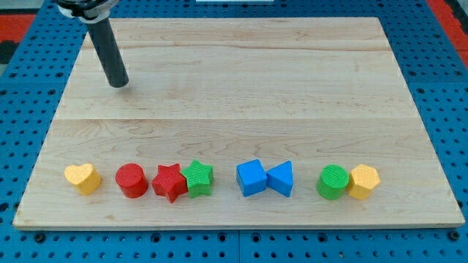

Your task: Push the yellow heart close to the red circle

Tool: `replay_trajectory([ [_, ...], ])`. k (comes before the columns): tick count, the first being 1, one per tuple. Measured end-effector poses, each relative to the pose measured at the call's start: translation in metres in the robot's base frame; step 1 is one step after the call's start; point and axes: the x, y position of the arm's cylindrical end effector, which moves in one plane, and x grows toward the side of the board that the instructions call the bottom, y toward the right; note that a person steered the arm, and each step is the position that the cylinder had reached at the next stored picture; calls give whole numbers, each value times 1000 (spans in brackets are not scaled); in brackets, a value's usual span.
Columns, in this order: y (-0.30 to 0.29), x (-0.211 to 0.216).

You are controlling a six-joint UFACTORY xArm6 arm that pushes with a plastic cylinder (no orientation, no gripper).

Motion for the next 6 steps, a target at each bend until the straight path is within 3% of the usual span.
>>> replay_trajectory([
  [1,-4,34],
  [3,-101,156],
  [5,-36,187],
  [6,-40,220],
])
